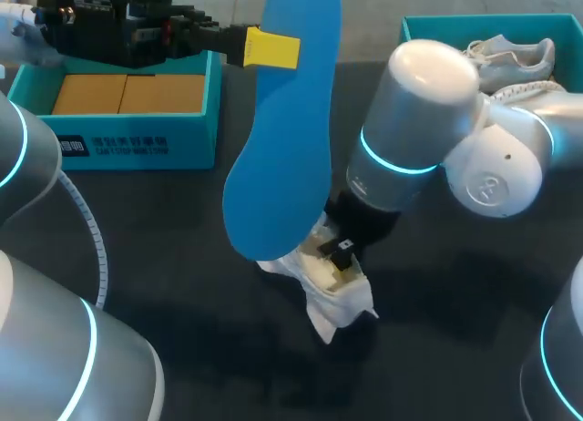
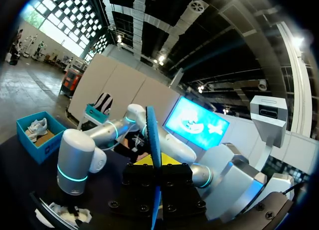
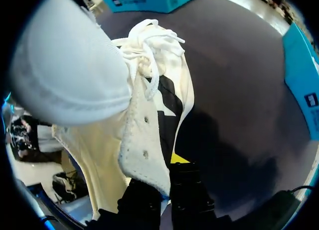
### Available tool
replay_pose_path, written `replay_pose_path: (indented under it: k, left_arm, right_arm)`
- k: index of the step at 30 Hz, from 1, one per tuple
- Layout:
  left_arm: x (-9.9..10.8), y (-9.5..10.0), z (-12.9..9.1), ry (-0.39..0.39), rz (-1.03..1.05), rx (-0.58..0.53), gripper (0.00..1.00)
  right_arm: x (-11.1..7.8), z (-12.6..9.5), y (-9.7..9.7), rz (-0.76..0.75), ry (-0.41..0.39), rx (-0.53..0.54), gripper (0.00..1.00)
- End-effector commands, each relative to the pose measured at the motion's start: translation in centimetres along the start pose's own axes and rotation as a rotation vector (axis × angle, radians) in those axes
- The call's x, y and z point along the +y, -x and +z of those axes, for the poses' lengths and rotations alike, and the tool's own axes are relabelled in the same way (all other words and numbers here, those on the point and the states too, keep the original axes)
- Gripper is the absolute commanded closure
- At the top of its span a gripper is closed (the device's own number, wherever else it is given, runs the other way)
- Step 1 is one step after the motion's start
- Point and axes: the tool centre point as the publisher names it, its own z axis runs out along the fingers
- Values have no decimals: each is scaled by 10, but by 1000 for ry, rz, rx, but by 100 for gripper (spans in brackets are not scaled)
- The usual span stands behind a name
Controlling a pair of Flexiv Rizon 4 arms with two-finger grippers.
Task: Take the shoe out of the shoebox, open the shoe tongue, remove and reinsert the insole, then place the shoe into the shoebox
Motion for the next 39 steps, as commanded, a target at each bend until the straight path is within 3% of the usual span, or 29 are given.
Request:
replay_pose_path:
  k: [1, 18, 39]
  left_arm:
    - [-1, 1, 1, 3, 0, 0, 100]
    - [-1, 1, 1, 3, 0, 0, 100]
    - [-1, 1, 1, 3, 0, 0, 100]
  right_arm:
    - [-3, -3, -10, 77, 16, -34, 100]
    - [-11, 16, -15, 296, 49, -42, 100]
    - [-26, 30, -3, 456, 128, -110, 100]
